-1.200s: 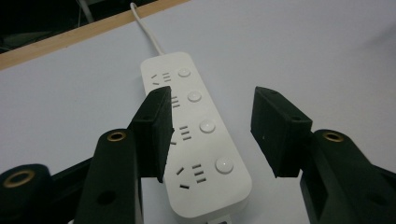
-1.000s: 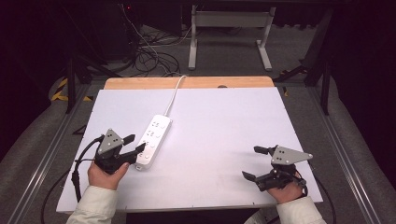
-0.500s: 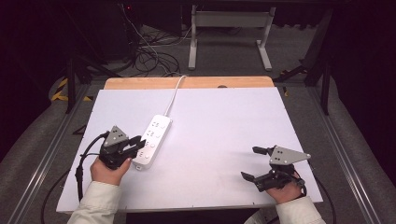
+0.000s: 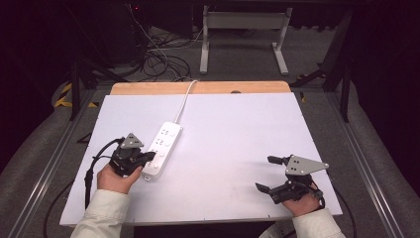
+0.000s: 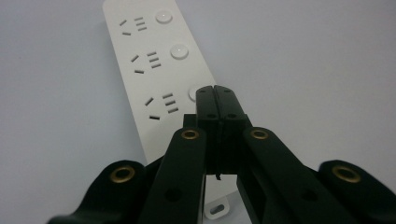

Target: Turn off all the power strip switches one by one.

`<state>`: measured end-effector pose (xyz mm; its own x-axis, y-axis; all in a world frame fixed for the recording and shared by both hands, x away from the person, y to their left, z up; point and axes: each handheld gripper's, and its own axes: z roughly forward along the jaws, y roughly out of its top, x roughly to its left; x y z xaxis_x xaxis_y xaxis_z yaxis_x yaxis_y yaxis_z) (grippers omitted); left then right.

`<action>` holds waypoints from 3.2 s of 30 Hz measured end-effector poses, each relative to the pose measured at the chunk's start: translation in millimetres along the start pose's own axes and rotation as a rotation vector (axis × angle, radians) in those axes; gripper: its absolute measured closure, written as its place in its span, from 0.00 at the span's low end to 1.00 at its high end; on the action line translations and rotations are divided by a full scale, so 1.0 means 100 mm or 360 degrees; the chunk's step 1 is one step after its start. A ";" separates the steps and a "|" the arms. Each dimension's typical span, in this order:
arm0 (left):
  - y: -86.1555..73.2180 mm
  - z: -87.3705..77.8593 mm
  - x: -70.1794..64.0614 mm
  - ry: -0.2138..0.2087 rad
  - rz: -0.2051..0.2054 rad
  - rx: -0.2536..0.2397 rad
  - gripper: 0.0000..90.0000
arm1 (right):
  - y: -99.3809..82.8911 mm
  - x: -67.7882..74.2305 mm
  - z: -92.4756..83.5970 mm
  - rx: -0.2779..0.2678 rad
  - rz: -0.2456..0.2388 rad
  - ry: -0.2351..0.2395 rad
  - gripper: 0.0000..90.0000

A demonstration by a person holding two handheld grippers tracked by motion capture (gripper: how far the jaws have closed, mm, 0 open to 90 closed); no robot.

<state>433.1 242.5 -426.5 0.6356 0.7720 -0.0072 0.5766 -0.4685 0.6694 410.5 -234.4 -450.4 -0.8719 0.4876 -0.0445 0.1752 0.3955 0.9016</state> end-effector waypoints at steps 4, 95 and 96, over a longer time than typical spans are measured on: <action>0.02 0.04 -0.01 -0.0022 -0.0003 0.0079 1.00 | 0.00 0.00 0.00 0.0003 0.0001 0.0003 0.05; -0.13 0.22 -0.04 -0.0012 0.0014 0.0112 1.00 | -0.01 0.03 0.04 0.0038 -0.0022 0.0039 0.05; -0.13 0.22 -0.05 -0.0009 0.0014 0.0111 1.00 | 0.00 0.03 0.04 0.0040 -0.0023 0.0038 0.05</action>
<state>433.9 235.7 -451.8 0.6437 0.7653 -0.0060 0.6052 -0.5042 0.6161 409.9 -230.0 -452.8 -0.8849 0.4634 -0.0469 0.1738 0.4219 0.8898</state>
